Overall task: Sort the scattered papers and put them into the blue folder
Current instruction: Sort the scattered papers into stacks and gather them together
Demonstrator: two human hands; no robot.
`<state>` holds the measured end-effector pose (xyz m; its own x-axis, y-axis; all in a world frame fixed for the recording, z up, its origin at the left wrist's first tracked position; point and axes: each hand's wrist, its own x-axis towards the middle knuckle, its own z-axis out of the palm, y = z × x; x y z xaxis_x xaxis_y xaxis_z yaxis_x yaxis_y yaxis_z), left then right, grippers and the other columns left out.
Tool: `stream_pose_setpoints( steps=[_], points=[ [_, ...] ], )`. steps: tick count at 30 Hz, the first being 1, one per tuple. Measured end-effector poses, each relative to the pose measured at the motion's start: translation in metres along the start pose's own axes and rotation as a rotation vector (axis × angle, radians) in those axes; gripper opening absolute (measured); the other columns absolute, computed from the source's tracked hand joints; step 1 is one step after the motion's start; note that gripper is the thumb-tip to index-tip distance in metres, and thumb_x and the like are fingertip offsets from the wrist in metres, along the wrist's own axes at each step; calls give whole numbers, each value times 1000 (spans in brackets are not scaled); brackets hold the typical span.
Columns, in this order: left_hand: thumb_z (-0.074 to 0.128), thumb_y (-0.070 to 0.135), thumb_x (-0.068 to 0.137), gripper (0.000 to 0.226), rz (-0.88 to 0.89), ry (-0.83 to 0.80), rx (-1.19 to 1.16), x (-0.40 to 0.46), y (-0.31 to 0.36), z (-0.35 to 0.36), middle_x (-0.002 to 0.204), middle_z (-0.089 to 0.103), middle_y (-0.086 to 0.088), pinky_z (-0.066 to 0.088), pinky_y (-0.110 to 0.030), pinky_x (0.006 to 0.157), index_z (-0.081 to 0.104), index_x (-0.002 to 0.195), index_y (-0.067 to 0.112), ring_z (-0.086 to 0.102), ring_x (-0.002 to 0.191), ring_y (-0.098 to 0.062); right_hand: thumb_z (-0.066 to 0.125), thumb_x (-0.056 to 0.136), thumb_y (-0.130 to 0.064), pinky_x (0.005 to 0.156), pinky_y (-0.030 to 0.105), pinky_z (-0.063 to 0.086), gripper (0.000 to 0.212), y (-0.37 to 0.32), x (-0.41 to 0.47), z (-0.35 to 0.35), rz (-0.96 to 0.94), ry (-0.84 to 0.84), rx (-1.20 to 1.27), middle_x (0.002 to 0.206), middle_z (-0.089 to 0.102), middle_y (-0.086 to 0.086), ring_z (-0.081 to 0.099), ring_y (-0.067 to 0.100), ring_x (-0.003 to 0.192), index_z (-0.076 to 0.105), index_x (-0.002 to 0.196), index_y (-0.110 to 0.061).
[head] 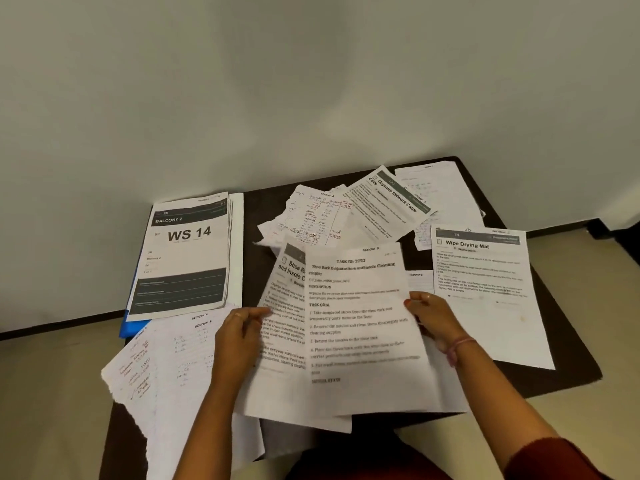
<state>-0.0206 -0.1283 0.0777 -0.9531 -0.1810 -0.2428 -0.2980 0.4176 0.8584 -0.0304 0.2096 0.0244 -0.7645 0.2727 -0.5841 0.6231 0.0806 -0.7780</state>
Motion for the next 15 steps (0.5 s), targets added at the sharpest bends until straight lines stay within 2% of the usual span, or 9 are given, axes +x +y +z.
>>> stream_pose_setpoints(
  steps=[2,4,8,11,12,15],
  points=[
    [48,11,98,20,-60,-26,-47,4,8,-5,98,67,2,55,-25,55,67,101,19,67,74,-17,55,91,-8,77,33,53,17,-4,1,-18,5,46,54,95,71,6,66,22,84,68,102,-12],
    [49,11,98,19,-108,-56,-90,8,12,-11,96,69,0,55,-27,54,66,102,18,68,74,-18,54,91,-6,67,27,49,16,-7,4,-37,15,95,72,89,68,6,62,18,74,67,99,-12],
    [54,10,95,18,-220,-95,-169,16,11,-16,103,70,-6,59,-43,76,68,103,18,70,86,-26,53,91,-3,65,26,45,17,-2,14,-63,29,182,31,69,61,4,52,16,58,68,91,-10],
    [56,8,94,19,-266,-81,-228,19,6,-12,107,70,-8,55,-51,86,70,102,19,69,92,-29,52,90,-1,47,19,34,22,1,19,-73,38,228,-28,51,49,3,39,16,47,64,73,-10],
    [56,8,94,19,-269,-74,-241,19,5,-10,108,70,-8,54,-51,87,70,101,20,69,93,-29,52,89,-1,46,20,33,22,1,20,-75,43,243,-54,51,50,4,39,17,47,64,74,-9],
    [56,8,94,19,-278,-48,-254,19,7,0,107,69,-7,55,-48,86,69,102,19,69,93,-27,51,87,1,57,26,37,22,1,24,-79,15,257,-111,59,55,8,46,21,54,65,71,-6]
  ],
)
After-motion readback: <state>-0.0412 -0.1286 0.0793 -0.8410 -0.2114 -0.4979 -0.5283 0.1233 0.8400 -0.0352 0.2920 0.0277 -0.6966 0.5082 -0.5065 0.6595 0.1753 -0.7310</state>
